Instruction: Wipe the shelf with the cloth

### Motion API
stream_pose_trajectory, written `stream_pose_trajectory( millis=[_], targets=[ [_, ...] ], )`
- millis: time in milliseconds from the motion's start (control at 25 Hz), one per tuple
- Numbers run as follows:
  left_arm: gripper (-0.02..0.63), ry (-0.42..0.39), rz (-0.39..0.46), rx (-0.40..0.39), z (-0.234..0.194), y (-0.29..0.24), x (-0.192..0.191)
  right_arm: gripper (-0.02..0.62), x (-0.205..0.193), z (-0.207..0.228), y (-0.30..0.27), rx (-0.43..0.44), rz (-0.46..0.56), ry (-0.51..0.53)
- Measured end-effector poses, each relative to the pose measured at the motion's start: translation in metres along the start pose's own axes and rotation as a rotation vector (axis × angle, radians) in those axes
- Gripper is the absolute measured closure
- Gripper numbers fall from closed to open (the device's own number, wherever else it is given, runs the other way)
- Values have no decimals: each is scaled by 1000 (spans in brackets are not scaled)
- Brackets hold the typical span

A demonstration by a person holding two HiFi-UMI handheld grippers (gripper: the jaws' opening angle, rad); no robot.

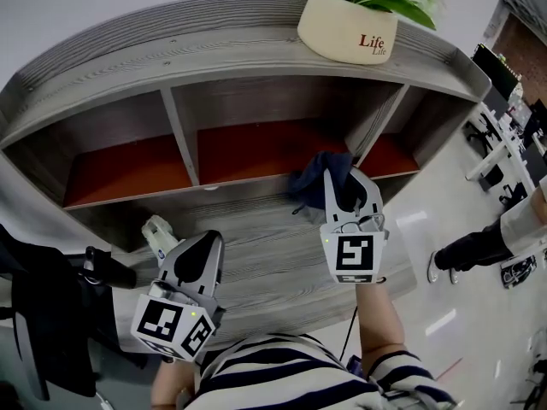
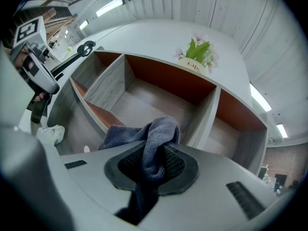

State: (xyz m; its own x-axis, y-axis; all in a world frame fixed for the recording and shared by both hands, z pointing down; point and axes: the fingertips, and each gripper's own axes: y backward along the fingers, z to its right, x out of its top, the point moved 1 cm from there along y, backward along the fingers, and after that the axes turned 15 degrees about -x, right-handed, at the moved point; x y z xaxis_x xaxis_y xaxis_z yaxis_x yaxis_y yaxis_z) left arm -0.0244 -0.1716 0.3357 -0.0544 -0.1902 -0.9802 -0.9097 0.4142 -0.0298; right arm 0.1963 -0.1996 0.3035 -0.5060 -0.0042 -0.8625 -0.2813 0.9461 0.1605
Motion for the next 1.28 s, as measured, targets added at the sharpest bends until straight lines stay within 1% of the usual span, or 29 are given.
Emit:
stream_pose_trajectory(
  millis=[320,520,760,920,1080,1280],
  targets=[
    [584,-6,2,8,0,2,1,529,-25,43,-4,-112,-62,-18],
    [584,-6,1,12,1,3,1,529,-30,51,-6,-129,-76,-39],
    [584,-8,3,19,2,5,1,529,-22,45,-4,-110,-60,-34],
    [584,-7,4,28,1,8,1,529,-6,39,1,-78,-30,-50],
    [584,-7,5,40,0,12,1,529,21,33,6,-27,30,-106],
    [584,-14,14,62,-3,20,3,529,62,27,8,44,140,-166]
  ],
)
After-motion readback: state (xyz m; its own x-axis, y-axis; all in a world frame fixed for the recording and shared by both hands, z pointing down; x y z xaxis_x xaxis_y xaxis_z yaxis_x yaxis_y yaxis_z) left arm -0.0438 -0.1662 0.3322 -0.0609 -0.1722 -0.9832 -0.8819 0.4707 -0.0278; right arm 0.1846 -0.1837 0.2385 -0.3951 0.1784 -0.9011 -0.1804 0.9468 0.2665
